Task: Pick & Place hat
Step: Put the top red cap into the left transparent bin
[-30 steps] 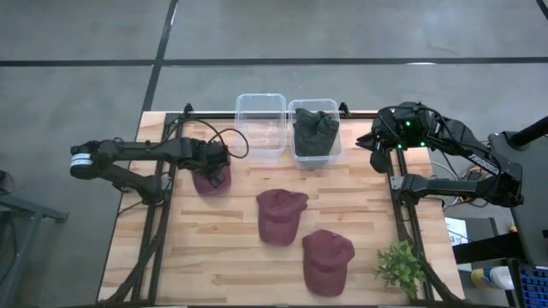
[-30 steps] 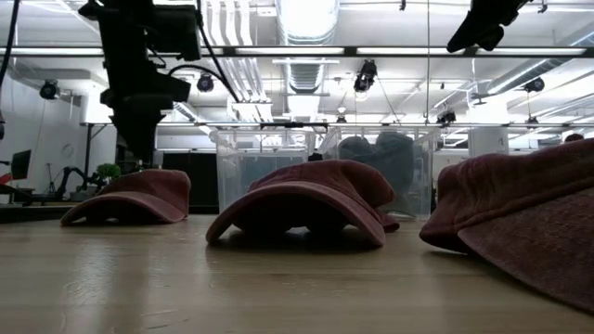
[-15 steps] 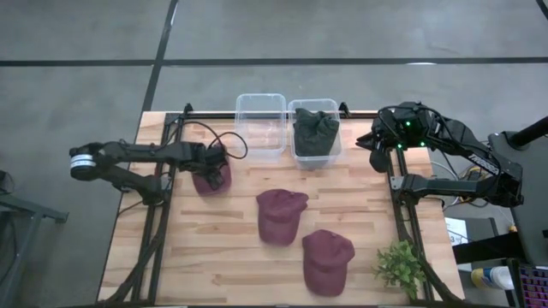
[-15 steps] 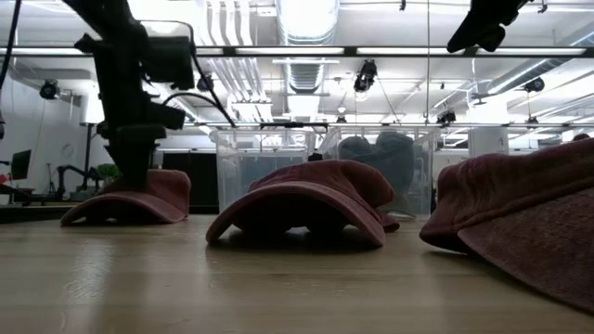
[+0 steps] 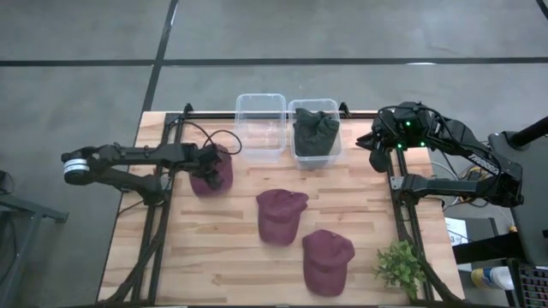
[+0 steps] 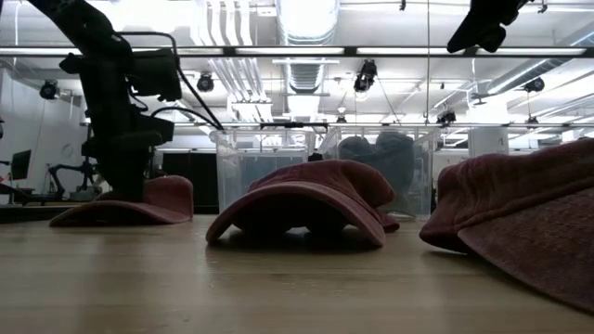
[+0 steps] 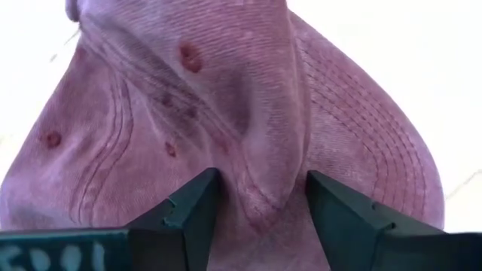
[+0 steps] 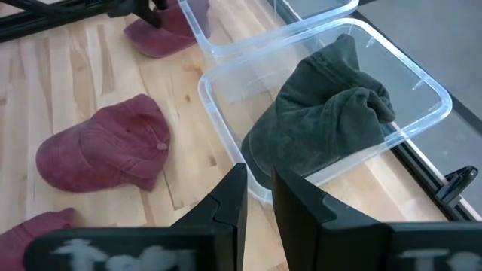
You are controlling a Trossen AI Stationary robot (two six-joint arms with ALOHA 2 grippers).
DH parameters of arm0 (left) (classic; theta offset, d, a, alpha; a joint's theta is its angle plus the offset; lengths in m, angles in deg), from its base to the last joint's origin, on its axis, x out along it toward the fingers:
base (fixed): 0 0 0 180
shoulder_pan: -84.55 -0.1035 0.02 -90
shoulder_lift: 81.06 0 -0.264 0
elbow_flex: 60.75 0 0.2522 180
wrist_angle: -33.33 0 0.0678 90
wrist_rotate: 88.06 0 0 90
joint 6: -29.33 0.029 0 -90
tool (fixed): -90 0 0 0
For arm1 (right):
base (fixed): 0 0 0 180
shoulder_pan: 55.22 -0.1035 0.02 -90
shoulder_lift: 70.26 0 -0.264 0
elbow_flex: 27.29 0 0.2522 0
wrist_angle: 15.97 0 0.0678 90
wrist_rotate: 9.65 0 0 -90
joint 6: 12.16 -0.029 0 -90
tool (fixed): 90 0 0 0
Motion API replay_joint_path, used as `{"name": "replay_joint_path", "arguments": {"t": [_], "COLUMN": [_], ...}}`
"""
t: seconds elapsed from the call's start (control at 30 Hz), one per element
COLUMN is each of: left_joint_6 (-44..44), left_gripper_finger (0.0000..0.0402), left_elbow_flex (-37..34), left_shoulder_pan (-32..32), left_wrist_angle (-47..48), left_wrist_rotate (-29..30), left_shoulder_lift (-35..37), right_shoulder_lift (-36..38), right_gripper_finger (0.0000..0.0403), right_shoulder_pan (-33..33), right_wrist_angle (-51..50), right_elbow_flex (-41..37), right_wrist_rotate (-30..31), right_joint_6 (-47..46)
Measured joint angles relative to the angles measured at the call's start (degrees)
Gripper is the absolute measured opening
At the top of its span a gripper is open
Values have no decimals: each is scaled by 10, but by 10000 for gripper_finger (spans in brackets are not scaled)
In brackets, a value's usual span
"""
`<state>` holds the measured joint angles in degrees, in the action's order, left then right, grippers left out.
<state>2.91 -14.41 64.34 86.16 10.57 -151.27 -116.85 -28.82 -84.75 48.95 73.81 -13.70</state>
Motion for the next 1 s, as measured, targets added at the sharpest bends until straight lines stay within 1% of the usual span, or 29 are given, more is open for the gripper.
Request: {"name": "replay_joint_path", "arguments": {"t": [0.1,0.23,0.43,0.53,0.67,0.83,0.93,1.0], "left_joint_6": [-17,-19,-11,-36,-66,-48,-41,-41], "left_gripper_finger": [197,197,197,192,186,183,162,132], "left_elbow_flex": [1,1,1,1,1,1,1,1], "left_shoulder_pan": [1,0,0,0,1,0,0,0], "left_wrist_angle": [0,-5,-10,-10,-12,-15,-15,-16], "left_wrist_rotate": [10,17,9,9,27,22,16,13], "left_shoulder_lift": [0,-1,-1,-1,-1,-1,-1,-1], "right_shoulder_lift": [0,0,0,0,0,0,0,0], "right_gripper_finger": [59,59,59,59,59,59,59,59], "right_shoulder_pan": [0,0,0,0,0,0,0,0], "right_wrist_angle": [0,0,0,0,0,0,0,0], "right_elbow_flex": [0,0,0,0,0,0,0,0], "right_wrist_rotate": [0,0,0,0,0,0,0,0], "right_joint_6": [0,0,0,0,0,0,0,0]}}
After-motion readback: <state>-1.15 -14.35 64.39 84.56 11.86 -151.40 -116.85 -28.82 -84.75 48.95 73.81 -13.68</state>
